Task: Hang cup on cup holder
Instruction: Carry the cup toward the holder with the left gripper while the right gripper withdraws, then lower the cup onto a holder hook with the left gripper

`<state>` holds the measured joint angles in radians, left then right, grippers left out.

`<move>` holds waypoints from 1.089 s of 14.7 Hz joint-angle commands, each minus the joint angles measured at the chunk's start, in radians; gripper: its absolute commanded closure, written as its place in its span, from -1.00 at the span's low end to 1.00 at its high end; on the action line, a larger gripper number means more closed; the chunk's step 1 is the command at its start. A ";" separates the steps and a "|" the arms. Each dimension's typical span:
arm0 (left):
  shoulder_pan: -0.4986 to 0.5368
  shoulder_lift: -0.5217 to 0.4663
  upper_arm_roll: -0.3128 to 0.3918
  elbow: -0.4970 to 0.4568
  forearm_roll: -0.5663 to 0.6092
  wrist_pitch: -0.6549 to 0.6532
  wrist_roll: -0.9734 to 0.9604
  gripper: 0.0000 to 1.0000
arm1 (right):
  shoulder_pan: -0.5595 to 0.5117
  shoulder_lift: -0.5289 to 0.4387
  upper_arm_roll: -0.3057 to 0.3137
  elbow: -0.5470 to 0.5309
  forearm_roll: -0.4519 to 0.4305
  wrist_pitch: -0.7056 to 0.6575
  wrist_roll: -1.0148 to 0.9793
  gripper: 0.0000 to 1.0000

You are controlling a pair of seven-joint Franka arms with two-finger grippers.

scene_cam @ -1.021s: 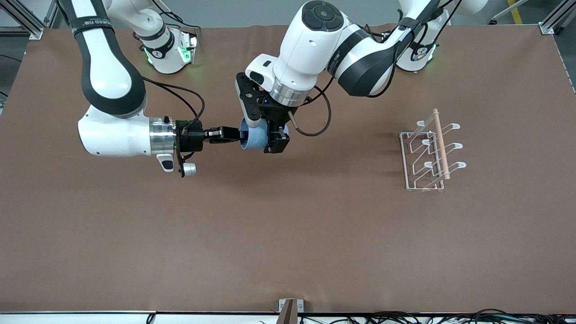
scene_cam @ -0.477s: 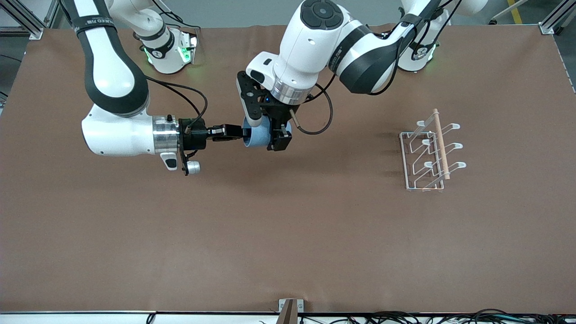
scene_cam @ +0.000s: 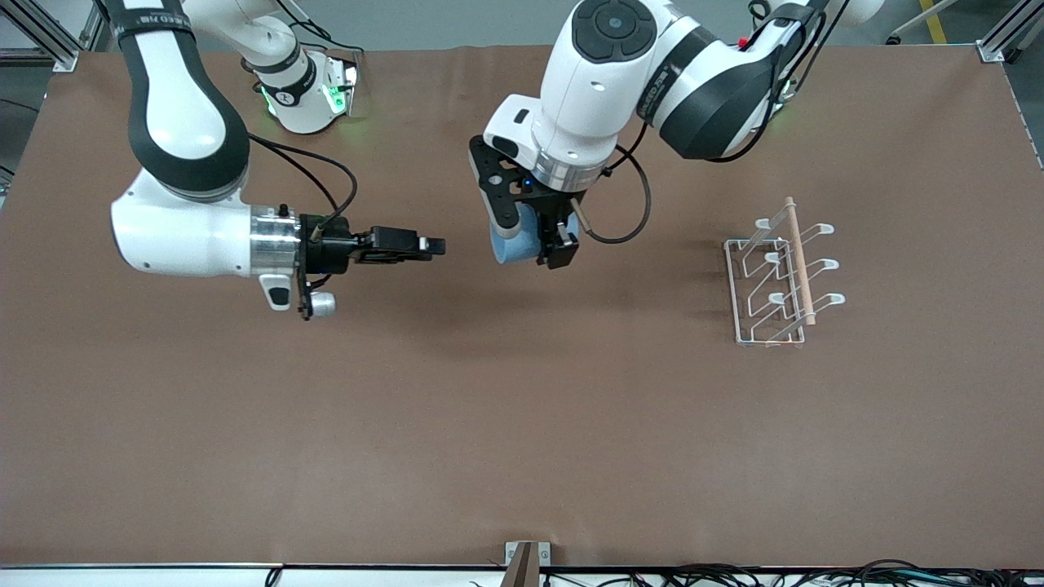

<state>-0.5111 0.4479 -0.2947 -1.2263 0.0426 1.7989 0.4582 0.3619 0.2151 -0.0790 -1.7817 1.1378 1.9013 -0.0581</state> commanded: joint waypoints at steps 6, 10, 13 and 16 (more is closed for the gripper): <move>0.106 -0.017 0.005 -0.024 0.377 -0.300 0.155 -0.35 | -0.155 -0.143 -0.008 -0.018 -0.441 0.021 0.040 -1.00; 0.114 -0.006 0.005 -0.090 0.649 -0.401 0.298 -0.35 | -0.245 -0.181 -0.010 0.016 -0.715 -0.033 0.043 -1.00; 0.169 0.002 0.006 -0.153 0.756 -0.403 0.391 -0.35 | -0.271 -0.197 -0.010 0.045 -0.939 -0.033 0.043 -1.00; 0.184 0.000 0.006 -0.264 0.883 -0.406 0.407 -0.35 | -0.280 -0.195 -0.010 0.129 -1.105 -0.040 0.046 -1.00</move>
<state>-0.3268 0.4647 -0.2842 -1.4071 0.8430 1.4016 0.8519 0.0979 0.0272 -0.1036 -1.7097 0.1169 1.8789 -0.0304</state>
